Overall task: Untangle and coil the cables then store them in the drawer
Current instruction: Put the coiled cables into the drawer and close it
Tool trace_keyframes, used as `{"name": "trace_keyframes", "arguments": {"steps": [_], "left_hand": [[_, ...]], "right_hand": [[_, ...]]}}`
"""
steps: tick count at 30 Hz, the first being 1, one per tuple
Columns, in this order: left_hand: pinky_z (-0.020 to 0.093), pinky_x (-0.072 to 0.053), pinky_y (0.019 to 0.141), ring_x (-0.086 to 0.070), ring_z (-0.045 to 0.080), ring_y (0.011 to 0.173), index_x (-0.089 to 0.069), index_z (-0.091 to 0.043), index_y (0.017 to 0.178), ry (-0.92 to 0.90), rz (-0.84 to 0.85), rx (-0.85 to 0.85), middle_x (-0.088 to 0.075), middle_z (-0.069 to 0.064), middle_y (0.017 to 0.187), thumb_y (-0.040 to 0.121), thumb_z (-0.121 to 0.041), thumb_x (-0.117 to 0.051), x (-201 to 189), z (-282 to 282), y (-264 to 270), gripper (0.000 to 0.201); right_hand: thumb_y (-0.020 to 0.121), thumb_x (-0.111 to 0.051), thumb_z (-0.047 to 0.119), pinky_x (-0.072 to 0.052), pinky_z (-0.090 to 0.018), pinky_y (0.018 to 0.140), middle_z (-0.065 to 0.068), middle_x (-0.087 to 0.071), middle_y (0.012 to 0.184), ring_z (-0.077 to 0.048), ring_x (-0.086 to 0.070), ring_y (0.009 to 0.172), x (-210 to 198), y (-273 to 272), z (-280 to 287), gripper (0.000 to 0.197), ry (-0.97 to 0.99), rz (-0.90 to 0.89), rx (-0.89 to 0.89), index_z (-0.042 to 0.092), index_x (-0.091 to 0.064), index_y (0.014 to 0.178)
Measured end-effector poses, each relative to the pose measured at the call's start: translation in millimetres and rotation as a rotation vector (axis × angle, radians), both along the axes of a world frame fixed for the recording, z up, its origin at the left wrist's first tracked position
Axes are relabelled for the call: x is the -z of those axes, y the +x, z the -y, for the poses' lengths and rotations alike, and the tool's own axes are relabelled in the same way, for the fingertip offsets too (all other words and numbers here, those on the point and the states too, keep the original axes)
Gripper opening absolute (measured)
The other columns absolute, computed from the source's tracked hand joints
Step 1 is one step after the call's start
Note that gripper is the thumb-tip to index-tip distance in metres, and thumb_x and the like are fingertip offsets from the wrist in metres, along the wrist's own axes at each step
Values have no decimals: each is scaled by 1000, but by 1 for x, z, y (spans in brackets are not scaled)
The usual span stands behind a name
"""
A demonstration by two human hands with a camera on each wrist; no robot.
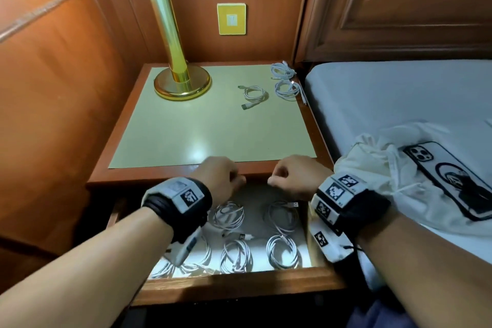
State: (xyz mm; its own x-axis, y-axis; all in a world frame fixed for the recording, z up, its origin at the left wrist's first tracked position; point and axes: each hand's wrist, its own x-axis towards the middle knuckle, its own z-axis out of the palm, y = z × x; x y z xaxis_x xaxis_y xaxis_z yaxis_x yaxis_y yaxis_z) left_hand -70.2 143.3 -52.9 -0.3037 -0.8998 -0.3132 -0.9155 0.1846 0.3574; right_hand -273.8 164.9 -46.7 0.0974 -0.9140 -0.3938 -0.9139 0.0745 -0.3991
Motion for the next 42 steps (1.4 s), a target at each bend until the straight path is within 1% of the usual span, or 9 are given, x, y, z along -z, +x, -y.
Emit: {"name": "trace_keyframes", "arguments": {"steps": [5,7,15,18,20,26,33,38,42], "left_hand": [[41,-52,92,-57,28,109,-61,-23,119,-68,156,-62,-56,4,123,95,-41,-60,-2,41,2,30],[42,-52,91,-56,29,109,-63,-23,115,-53,218,-53,-57,7,121,94,-36,-63,-2,53,-5,25],[29,-48,90,-62,25,116,-65,-8,124,48,395,54,-66,7,126,97,-42,-60,-25,110,-31,43],[30,-48,69,-66,27,95,-63,-4,110,59,369,9,-69,8,100,86,-49,-73,-22,129,-38,52],[33,-48,65,-61,28,84,-53,-5,111,10,272,-65,-61,7,88,73,-49,-86,-19,140,-41,67],[52,-55,88,-63,38,101,-28,-15,140,30,177,-83,-62,14,116,53,-48,-96,-10,178,-56,116],[60,-47,98,-53,46,125,0,-34,156,73,397,90,-48,12,149,26,-65,-89,-1,226,-83,161],[54,-45,105,-51,35,133,-23,-35,155,81,441,114,-46,-1,153,14,-75,-82,0,235,-86,158],[47,-51,99,-62,31,114,-51,-19,139,25,355,71,-63,6,129,58,-62,-88,-9,215,-82,99]], "right_hand": [[93,-65,37,-50,-36,94,-1,-64,118,-20,-62,106,3,-24,19,43,-58,12,246,24,-47,130],[95,-62,35,-49,-37,95,-3,-58,132,-24,-60,112,7,-24,27,47,-7,-55,207,21,-39,133],[95,-61,41,-44,-30,72,-8,-61,105,-25,-61,93,-1,-15,73,50,115,-188,138,6,-47,128],[98,-56,38,-42,-32,61,-4,-52,83,-19,-54,71,4,-13,89,59,109,-179,249,5,-28,138],[97,-58,39,-46,-37,72,-8,-58,93,-25,-60,84,3,-12,101,67,116,-163,301,5,-20,142],[90,-66,44,-42,-46,106,-16,-47,144,-36,-52,127,5,-19,149,99,45,-169,348,15,5,153],[88,-68,50,-33,-45,111,-17,-34,157,-38,-44,136,14,-31,199,116,-9,-169,296,25,24,153],[78,-64,70,-29,-47,117,-13,-13,165,-35,-27,147,19,-38,225,118,-22,-286,229,19,7,158],[77,-60,74,-32,-45,112,-13,-17,163,-34,-28,146,19,-41,223,109,-54,-321,243,14,-14,155]]}}
